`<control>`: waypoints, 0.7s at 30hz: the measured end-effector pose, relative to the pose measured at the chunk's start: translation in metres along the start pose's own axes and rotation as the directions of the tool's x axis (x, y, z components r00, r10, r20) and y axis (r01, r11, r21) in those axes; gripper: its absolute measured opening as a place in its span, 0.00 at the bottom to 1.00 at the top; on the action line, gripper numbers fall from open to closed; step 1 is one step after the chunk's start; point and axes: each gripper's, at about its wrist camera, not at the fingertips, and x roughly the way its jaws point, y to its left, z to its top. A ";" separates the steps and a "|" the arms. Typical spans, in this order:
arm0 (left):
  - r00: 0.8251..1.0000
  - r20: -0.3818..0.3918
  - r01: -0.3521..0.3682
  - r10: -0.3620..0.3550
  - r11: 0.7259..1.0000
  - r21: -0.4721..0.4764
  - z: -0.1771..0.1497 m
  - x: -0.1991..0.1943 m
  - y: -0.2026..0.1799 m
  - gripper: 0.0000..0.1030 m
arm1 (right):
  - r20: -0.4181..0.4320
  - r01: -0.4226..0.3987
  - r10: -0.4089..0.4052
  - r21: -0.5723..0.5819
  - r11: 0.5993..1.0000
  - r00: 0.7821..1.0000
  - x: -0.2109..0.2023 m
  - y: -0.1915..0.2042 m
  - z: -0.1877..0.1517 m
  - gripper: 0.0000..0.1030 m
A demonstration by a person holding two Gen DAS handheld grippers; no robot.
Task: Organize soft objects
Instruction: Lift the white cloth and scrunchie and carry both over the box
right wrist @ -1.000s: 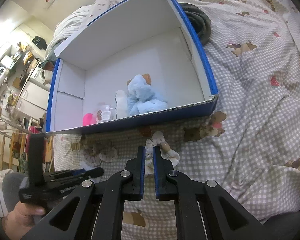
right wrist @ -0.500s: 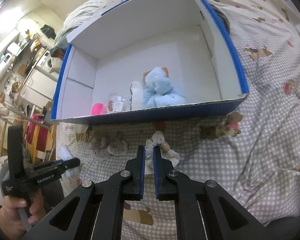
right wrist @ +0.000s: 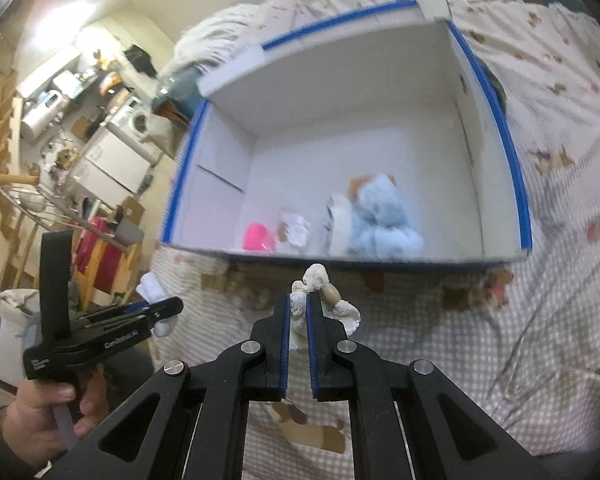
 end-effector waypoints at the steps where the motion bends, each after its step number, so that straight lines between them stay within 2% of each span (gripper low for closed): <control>1: 1.000 0.018 -0.003 0.003 1.000 -0.001 0.001 -0.006 0.000 0.15 | 0.011 -0.009 0.009 -0.003 1.000 1.000 -0.004 0.002 0.003 0.09; 5: 0.995 0.097 -0.013 0.012 1.000 0.009 0.012 -0.030 0.001 0.15 | 0.049 -0.024 0.025 -0.017 1.000 0.998 -0.017 0.007 0.013 0.09; 13: 0.980 0.200 -0.024 0.015 0.999 0.043 0.049 -0.060 -0.005 0.15 | 0.155 -0.035 0.041 -0.040 0.999 0.987 -0.042 0.009 0.042 0.09; 18: 0.971 0.240 -0.030 0.014 0.997 0.065 0.075 -0.071 -0.016 0.15 | 0.205 -0.026 0.036 -0.050 0.998 0.978 -0.048 0.011 0.064 0.09; 21: 0.969 0.247 -0.029 0.008 0.996 0.081 0.090 -0.069 -0.024 0.15 | 0.265 -0.055 0.066 -0.047 0.997 0.962 -0.051 0.010 0.075 0.09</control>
